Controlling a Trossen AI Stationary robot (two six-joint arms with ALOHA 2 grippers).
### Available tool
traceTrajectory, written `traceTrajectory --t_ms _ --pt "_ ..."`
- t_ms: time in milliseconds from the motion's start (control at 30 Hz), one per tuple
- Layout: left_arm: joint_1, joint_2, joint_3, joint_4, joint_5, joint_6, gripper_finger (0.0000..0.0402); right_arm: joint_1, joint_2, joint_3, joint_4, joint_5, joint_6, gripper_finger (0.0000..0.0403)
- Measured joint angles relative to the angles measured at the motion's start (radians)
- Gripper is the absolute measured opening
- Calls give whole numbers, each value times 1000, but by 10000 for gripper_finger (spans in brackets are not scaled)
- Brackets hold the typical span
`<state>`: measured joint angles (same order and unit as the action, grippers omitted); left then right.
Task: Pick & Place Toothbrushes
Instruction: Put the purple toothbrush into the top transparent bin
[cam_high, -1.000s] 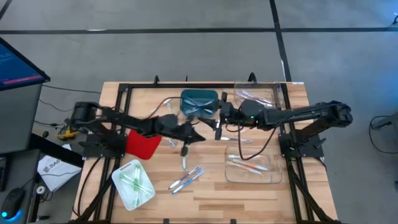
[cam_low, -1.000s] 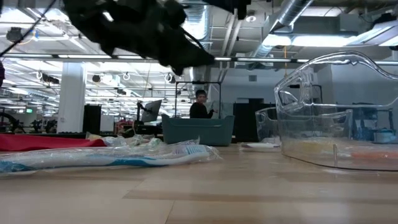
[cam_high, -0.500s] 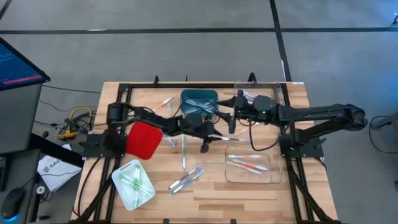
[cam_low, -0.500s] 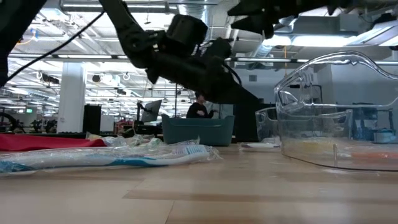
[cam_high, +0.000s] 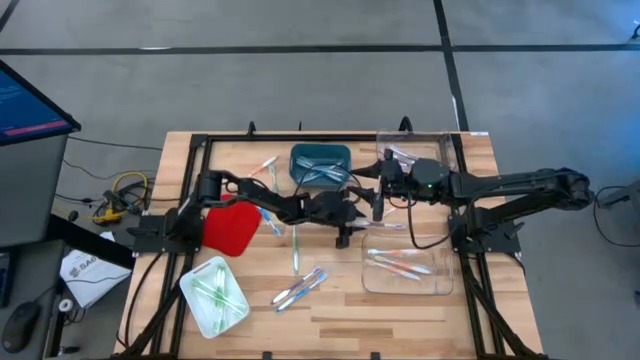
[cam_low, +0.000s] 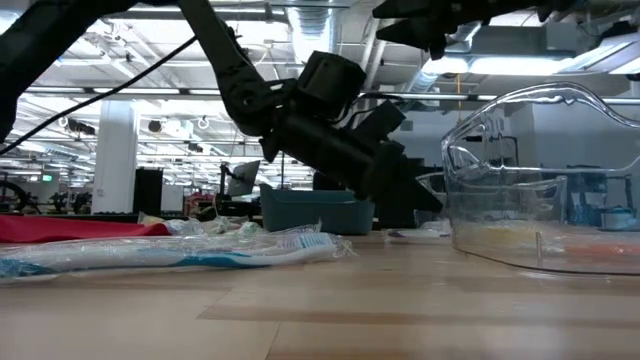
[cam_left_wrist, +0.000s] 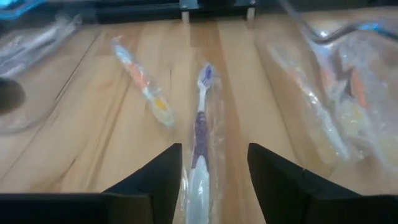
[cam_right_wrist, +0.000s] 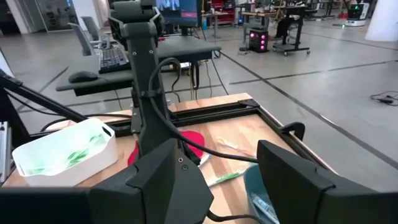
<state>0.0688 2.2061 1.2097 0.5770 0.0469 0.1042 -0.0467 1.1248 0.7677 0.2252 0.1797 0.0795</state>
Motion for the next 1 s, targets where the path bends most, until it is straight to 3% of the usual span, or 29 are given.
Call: traceTrajectory --t_ms 1000 --pt "21 60 28 -86 83 -37 182 0 0 1 17 1 -9 216"
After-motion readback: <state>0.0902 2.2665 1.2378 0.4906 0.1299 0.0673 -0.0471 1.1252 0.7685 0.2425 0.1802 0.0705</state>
